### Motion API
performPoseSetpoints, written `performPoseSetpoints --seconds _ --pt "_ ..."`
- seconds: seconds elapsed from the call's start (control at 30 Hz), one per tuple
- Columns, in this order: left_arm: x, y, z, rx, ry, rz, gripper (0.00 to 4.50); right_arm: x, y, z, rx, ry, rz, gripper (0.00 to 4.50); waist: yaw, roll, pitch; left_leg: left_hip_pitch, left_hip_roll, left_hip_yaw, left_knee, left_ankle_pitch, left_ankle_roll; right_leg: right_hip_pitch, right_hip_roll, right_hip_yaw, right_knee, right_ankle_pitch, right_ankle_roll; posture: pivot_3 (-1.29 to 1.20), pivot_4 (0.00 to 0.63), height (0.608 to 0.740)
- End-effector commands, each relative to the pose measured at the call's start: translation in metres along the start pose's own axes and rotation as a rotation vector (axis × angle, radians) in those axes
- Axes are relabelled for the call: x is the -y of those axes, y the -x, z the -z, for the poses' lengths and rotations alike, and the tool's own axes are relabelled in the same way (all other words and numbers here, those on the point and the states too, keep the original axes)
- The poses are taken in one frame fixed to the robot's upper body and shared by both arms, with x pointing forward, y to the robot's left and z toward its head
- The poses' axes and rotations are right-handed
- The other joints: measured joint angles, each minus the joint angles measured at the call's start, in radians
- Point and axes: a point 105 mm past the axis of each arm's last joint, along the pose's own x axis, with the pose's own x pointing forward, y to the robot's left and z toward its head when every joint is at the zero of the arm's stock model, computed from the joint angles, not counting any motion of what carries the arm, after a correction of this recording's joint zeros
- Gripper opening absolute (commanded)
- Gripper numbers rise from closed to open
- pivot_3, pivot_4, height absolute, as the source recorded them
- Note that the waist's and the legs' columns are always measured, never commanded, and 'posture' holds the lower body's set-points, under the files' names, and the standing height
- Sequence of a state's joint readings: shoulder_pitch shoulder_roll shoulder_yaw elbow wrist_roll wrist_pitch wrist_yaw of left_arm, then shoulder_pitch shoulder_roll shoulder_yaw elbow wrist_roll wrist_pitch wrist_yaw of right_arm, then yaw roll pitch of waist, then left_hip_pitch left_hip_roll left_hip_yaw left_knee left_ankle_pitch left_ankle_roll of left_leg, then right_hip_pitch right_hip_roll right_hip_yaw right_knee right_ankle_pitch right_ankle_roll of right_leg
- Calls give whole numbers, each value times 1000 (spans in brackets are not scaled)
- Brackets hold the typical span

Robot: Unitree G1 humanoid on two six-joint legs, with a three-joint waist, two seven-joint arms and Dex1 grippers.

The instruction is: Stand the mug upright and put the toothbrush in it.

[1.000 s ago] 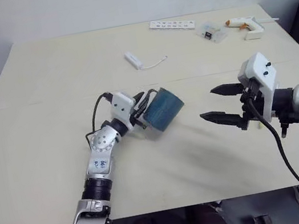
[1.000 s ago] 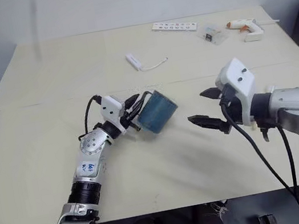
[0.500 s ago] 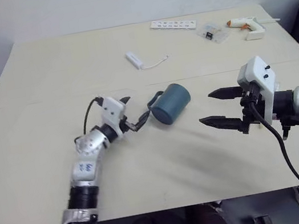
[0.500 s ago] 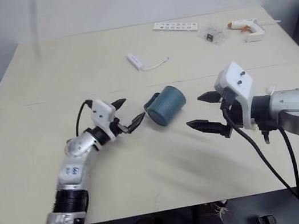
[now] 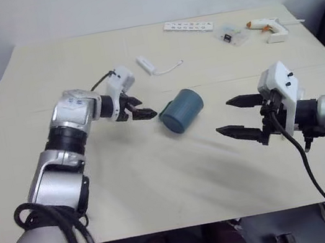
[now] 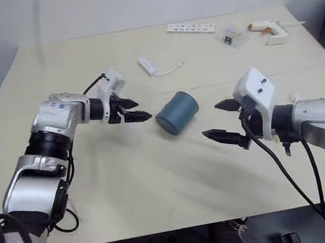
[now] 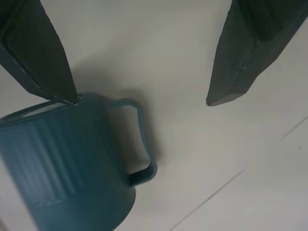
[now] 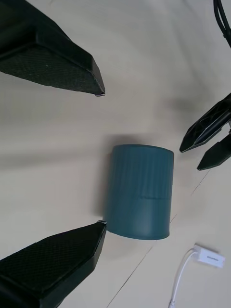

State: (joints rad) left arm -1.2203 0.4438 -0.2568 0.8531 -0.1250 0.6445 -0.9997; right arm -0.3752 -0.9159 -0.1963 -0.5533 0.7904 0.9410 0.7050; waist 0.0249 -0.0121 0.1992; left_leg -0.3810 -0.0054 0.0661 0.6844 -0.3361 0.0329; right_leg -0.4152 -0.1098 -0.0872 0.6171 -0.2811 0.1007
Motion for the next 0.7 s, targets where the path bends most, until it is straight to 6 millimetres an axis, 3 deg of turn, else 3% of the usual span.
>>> performPoseSetpoints --seconds 0.03,0.33,0.7 --pt "-1 -7 -14 -4 -51 -1 4486 -5 4 -9 34 41 10 4332 0 0 0 -2 0 0 0 0 0 -2 0 0 0 0 0 0 150 740" --pt "3 -35 -21 -24 -122 -51 4486 -10 10 -4 29 31 50 4332 2 -1 0 -11 -1 1 5 1 1 -10 -1 -1 5 0 1 0 150 740" --pt "26 -63 -22 -73 -123 -4 4486 -14 14 -4 26 26 77 4332 3 -1 0 -12 -1 1 7 0 2 -10 -2 -1 6 1 2 0 150 740"
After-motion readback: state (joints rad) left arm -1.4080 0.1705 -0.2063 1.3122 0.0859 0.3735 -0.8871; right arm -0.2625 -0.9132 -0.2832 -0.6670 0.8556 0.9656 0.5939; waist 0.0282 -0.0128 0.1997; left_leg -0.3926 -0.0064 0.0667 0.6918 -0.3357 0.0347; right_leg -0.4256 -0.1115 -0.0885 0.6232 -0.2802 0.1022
